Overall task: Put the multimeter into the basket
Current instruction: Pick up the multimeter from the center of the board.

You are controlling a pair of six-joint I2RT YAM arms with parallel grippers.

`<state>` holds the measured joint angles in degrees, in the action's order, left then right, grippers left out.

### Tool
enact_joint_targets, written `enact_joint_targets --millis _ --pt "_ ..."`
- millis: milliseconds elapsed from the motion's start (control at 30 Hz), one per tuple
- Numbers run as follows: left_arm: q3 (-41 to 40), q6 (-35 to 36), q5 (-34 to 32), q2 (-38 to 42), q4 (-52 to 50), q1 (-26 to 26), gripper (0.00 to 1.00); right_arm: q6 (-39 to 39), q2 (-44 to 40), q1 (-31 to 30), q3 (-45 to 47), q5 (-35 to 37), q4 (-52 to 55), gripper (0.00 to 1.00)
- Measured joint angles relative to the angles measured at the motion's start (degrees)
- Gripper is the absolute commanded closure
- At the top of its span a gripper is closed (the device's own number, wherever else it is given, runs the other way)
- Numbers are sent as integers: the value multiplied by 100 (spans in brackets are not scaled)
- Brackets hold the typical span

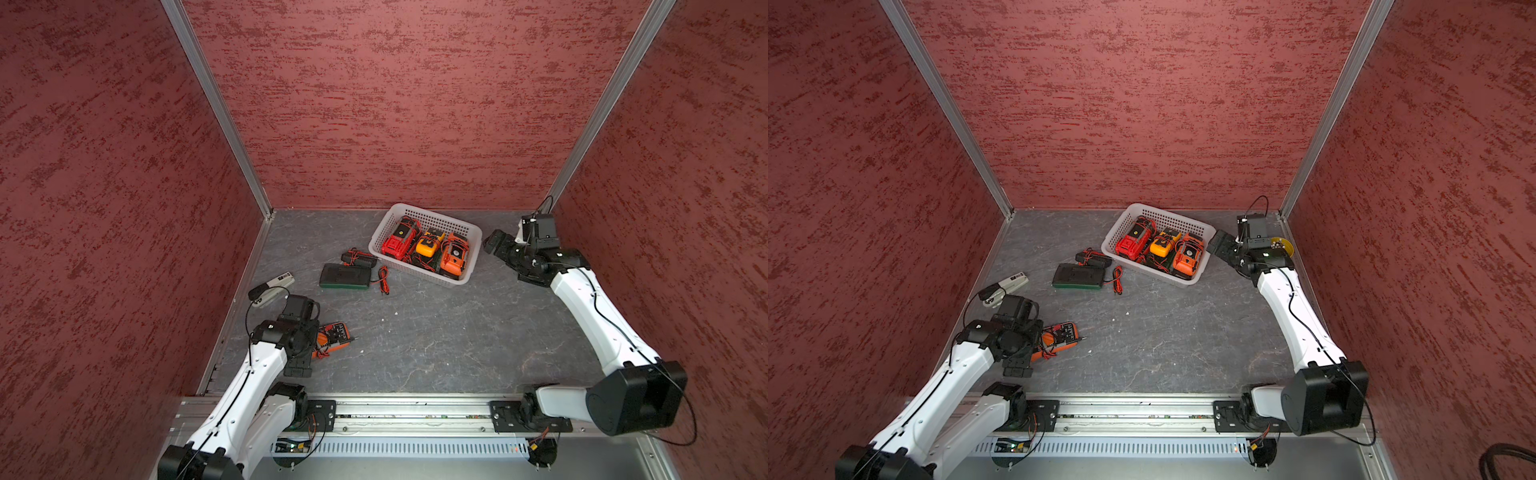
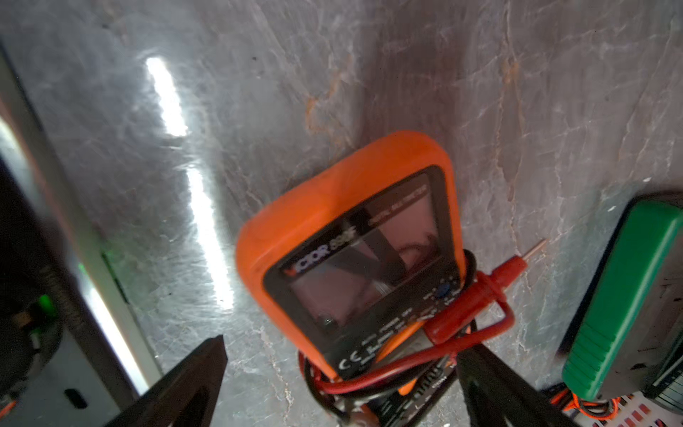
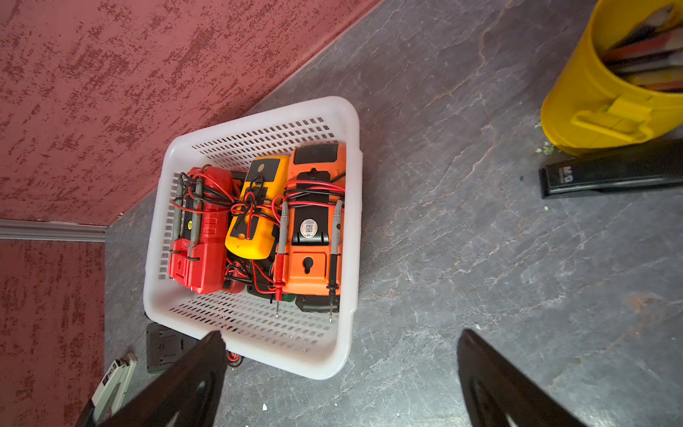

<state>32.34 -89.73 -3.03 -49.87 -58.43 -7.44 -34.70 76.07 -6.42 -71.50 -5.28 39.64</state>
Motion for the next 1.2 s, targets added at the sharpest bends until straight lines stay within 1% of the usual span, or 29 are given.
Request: enact_joint_targets --millis 133,267,467,533,633,800,933,1100,1200 --pt "2 754 216 -584 723 350 0 -52 0 0 2 -74 -92 1" --pt "164 1644 365 -1405 1303 466 0 -85 0 0 2 -120 -131 1" --pt "1198 3086 476 -2730 1742 472 0 -87 26 0 2 -164 -131 1" --pt "1593 3486 470 -3049 1792 422 0 -90 52 0 2 -177 -127 1" --pt "2052 3904 382 -3281 1718 267 0 -94 59 0 2 -179 -129 1" --pt "2260 4168 326 -3333 1469 15 0 -131 61 0 2 -199 -131 1" --pt "2293 4183 205 -3453 1261 -90 0 -131 116 0 2 -214 -131 1" --pt "2562 4181 -118 -3797 804 -476 0 -129 319 0 -9 -258 -149 1" --pt "2662 4177 -236 -3934 658 -557 0 -129 407 0 -9 -297 -186 1"
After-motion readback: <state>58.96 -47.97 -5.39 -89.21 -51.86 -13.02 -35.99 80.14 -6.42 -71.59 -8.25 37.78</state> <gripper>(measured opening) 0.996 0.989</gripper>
